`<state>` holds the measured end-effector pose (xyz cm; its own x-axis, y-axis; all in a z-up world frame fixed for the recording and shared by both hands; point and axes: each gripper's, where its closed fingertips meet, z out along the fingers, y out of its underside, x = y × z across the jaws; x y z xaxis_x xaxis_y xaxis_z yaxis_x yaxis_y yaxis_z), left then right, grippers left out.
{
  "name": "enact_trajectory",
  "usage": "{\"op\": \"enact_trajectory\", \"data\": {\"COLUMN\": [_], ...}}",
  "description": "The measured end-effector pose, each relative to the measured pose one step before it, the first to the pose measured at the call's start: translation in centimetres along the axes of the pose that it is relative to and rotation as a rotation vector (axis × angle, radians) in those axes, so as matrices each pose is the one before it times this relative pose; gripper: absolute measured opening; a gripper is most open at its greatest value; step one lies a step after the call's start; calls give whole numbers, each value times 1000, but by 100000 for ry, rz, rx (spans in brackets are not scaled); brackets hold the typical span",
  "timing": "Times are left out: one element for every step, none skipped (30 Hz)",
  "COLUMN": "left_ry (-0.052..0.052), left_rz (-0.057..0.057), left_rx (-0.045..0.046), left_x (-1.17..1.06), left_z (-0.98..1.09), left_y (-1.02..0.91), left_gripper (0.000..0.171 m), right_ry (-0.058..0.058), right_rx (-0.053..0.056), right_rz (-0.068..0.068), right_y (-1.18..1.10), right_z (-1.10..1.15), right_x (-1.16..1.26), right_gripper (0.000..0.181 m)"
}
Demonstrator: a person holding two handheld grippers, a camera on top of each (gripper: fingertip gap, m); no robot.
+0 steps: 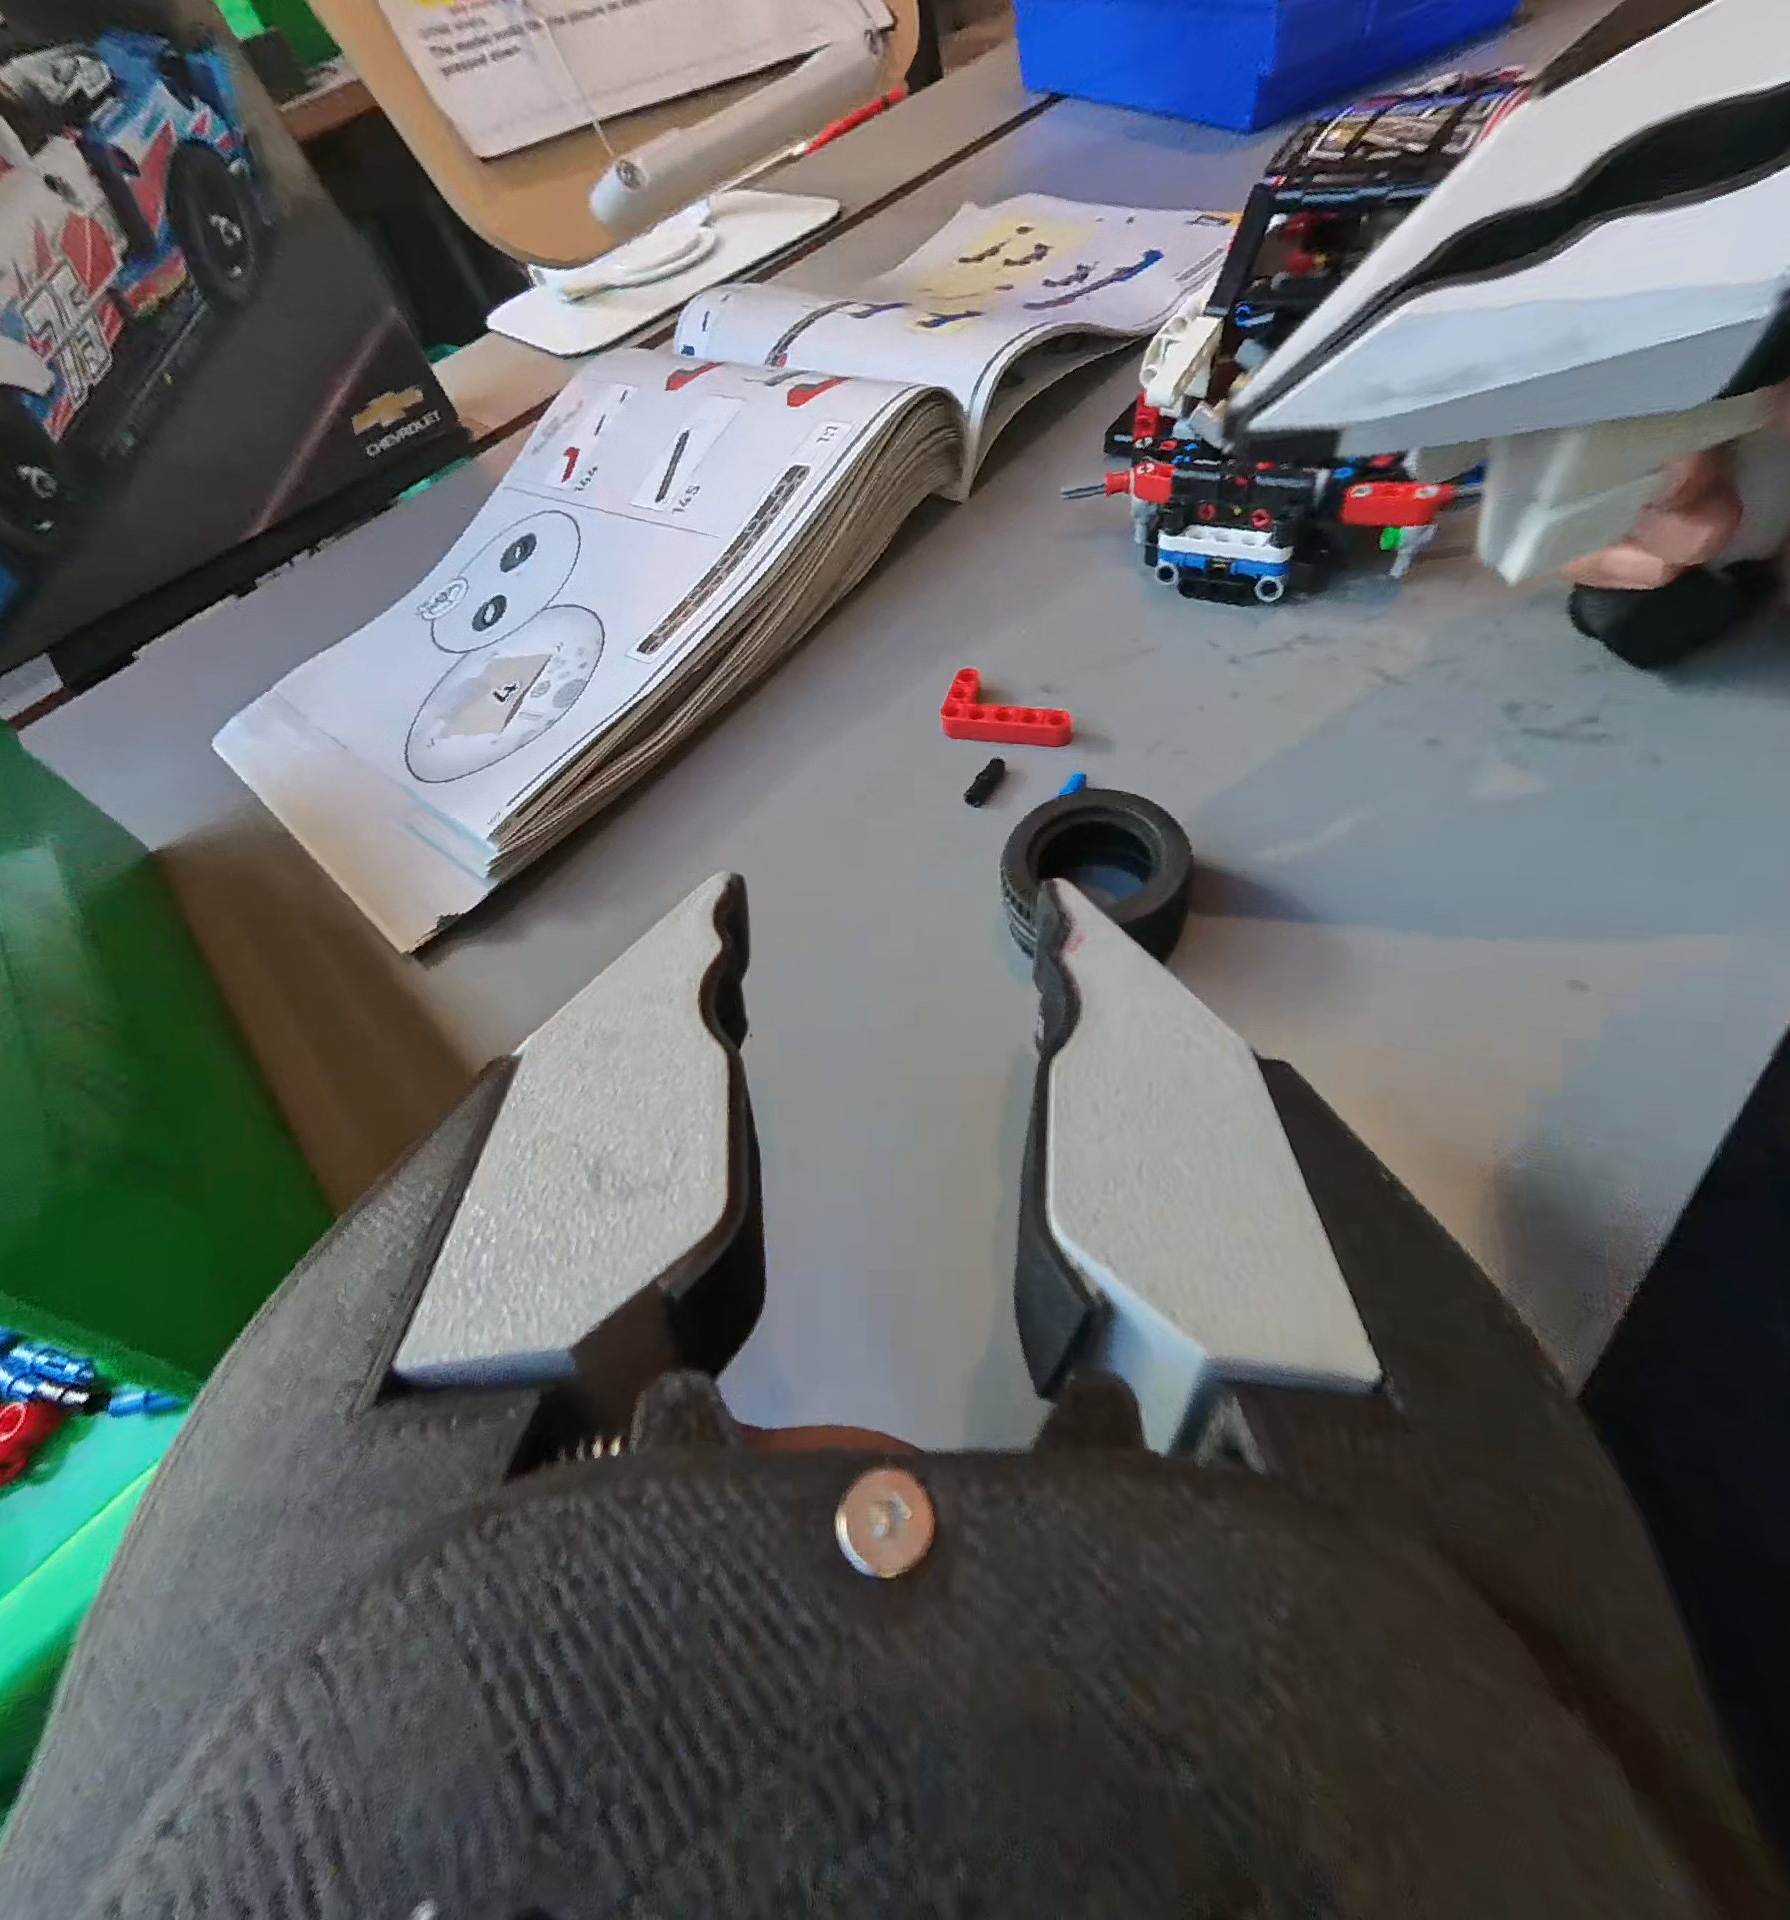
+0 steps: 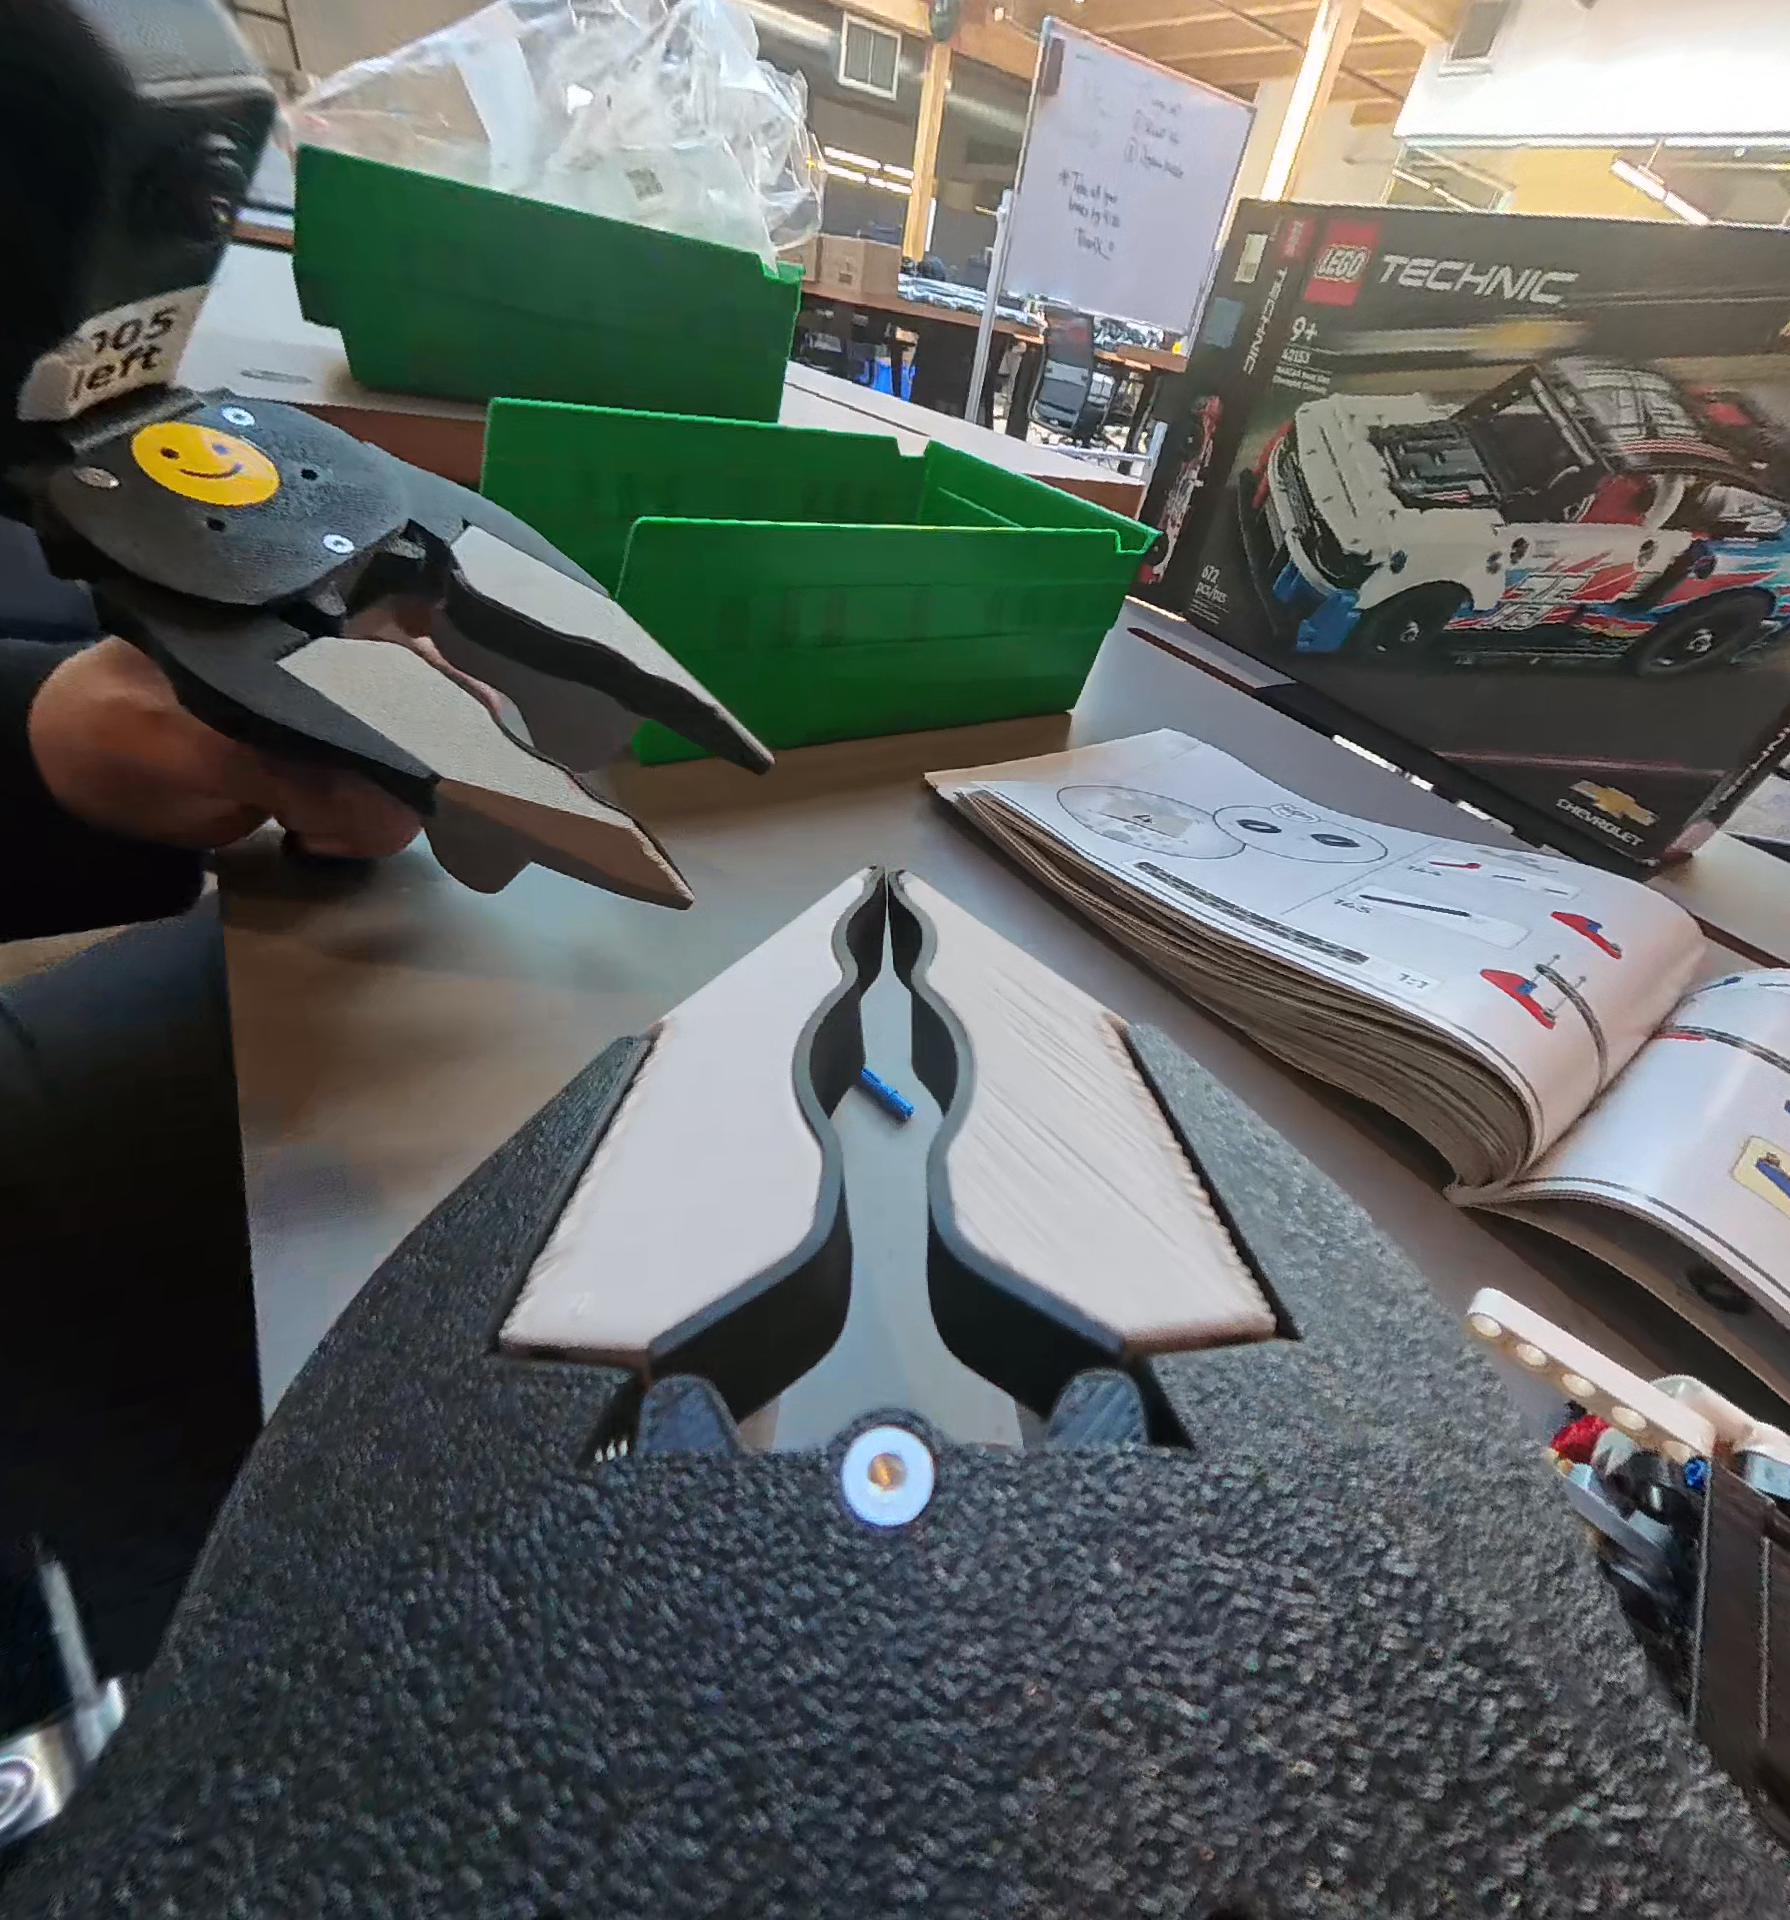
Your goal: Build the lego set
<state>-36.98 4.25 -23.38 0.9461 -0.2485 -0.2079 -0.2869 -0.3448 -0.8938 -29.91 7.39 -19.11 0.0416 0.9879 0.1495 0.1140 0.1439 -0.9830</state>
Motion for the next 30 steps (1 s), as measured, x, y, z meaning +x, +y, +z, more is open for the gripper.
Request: {"op": "enact_trajectory", "data": {"left_ry": [1700,1879,1644,95,-925,122,1174,930,372,-292,-1009,-1264,-1216,-569,-939,-501,-1,154,365,616,388,526,1076,1321,1072,664,644,521,959,1245], "left_rz": [-374,-776,-444,-24,-435,-1331,-2102,-2228,-1883,-1561,-1470,-1517,-1751,-2005,-1765,-1361,-1079,-725,-271,214,692,855,592,589,897,725,668,724,515,124], "left_rx": [1699,1894,2790,3882,3893,2520,1362,1207,1648,2273,2289,1765,825,61,88,-99,-741,-1256,-1542,-1032,-30,489,395,75,152,181,134,201,4,-350], "left_x": [152,110,57,-172,-359,-304,-180,-207,-217,-263,-333,-366,-362,-274,-292,-217,-108,-60,8,60,54,80,146,209,211,166,151,142,181,179], "left_z": [-153,-168,-187,-226,-196,-91,-39,-31,-102,-182,-200,-169,-88,-18,-12,19,80,137,161,150,98,60,46,31,11,17,-2,-3,35,94], "left_y": [-194,-217,-342,-479,-498,-309,-172,-147,-208,-276,-279,-219,-96,-3,-14,11,92,158,179,124,-23,-72,-58,-14,-30,-26,-27,-36,-8,38], "left_gripper": [51,48,46,44,43,44,47,50,51,51,50,48,46,46,45,45,45,45,45,45,44,44,44,44,44,44,44,44,44,43], "right_ry": [696,16,-416,-716,-1461,-2508,-3345,-3214,-3108,-3089,-2687,-1080,-36,24,361,1033,610,385,739,869,1017,1224,1331,1756,1856,1457,1452,1707,2577,3634], "right_rx": [349,825,1392,1952,1739,963,1000,1870,2115,631,-1419,-1873,-1042,260,470,-341,-832,-547,-359,-245,-53,391,640,592,661,634,49,-1059,-3144,-4690], "right_rz": [1034,1378,1303,1229,1357,1558,1711,2287,3282,4484,5110,4541,2980,856,-837,-1311,-1024,-539,-56,133,204,166,-226,-534,-828,-1044,-1381,-2593,-3057,-1463], "right_y": [-85,-164,-247,-335,-306,-191,-178,-278,-319,-175,-24,-154,-398,-591,-518,-301,-145,-84,-36,72,150,203,233,218,104,-32,-61,23,187,263], "right_z": [226,310,417,542,647,702,669,551,457,471,514,502,416,312,230,168,80,-23,-140,-239,-332,-408,-501,-595,-677,-716,-704,-619,-536,-481], "right_x": [130,38,-72,-152,-258,-376,-439,-316,-191,-52,95,354,453,391,379,454,363,275,242,199,157,135,110,136,120,42,75,195,487,793], "right_gripper": [0,0,0,0,0,1,1,1,1,1,1,5,8,10,10,10,10,9,9,10,10,9,10,9,9,9,9,7,1,0]}}
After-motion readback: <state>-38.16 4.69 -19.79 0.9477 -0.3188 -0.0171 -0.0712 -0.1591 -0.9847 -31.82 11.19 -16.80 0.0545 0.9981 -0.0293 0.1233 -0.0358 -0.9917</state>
